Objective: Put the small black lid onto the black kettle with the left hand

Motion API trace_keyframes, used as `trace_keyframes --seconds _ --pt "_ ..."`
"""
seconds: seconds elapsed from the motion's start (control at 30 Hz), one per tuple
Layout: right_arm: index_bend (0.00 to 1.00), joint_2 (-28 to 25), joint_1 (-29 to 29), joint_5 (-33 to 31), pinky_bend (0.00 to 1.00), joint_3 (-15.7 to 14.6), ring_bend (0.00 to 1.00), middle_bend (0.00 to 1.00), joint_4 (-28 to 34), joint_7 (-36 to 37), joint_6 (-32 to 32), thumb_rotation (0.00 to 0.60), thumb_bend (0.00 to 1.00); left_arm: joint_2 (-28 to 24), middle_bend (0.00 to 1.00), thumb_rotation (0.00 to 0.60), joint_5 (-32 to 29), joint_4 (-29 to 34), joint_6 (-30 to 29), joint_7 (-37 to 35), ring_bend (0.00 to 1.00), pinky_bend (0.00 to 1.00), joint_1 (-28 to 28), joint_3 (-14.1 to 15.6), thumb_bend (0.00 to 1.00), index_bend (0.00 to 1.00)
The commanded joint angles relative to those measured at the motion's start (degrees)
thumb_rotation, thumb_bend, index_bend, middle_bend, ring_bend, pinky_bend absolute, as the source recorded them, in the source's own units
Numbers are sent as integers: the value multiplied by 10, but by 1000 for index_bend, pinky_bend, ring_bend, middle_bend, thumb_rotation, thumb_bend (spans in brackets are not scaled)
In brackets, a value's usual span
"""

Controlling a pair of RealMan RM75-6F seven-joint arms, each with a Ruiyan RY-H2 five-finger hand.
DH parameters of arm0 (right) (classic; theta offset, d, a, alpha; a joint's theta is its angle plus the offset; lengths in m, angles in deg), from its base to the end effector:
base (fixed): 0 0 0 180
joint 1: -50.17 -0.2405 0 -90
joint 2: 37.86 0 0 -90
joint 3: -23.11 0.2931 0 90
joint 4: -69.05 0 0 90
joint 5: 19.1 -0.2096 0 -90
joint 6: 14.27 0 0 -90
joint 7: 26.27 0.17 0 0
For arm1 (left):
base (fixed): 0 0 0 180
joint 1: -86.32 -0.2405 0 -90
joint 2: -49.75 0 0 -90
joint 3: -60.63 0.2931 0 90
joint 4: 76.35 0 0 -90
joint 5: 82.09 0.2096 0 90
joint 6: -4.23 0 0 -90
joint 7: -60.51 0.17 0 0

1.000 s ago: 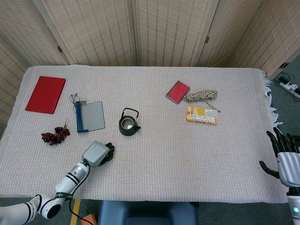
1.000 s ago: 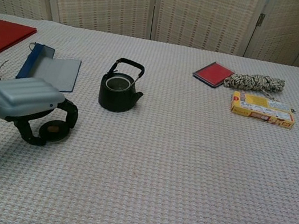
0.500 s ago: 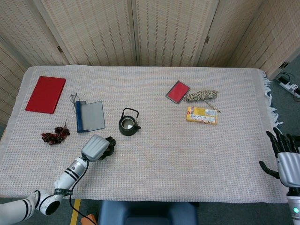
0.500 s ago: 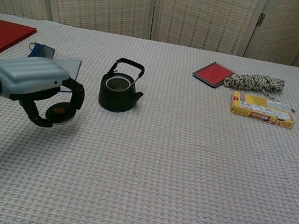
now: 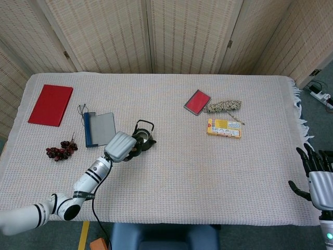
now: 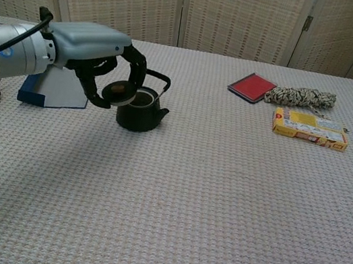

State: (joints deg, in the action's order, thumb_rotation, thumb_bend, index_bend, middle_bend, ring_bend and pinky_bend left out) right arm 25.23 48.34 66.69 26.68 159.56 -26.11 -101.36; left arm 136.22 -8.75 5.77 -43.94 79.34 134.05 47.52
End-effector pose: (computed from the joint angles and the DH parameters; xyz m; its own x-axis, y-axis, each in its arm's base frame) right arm -0.3586 -0.1941 0.1930 0.4382 0.0259 0.8985 -0.8984 0.0440 0.4369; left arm -0.1219 0.4160 -0.0152 0.5724 0.1502 0.8061 0.7168 -0.5691 -0.4029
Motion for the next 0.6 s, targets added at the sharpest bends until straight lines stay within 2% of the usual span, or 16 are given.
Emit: trace_keyframes --seconds 0.03,0.37,0.6 --pt "0 0 1 0 0 -1 103 0 0 -1 -1 600 260 18 408 600 -27 -22 17 22 790 896 24 -12 223 448" --pt "0 -2 4 -3 0 -1 106 0 6 -6 0 600 261 71 407 600 -102 -94 52 71 790 896 82 -23 223 436" --pt "0 0 8 -7 0 -2 106 0 4 -4 -1 600 261 95 407 600 -145 -144 59 85 790 896 101 -24 222 428"
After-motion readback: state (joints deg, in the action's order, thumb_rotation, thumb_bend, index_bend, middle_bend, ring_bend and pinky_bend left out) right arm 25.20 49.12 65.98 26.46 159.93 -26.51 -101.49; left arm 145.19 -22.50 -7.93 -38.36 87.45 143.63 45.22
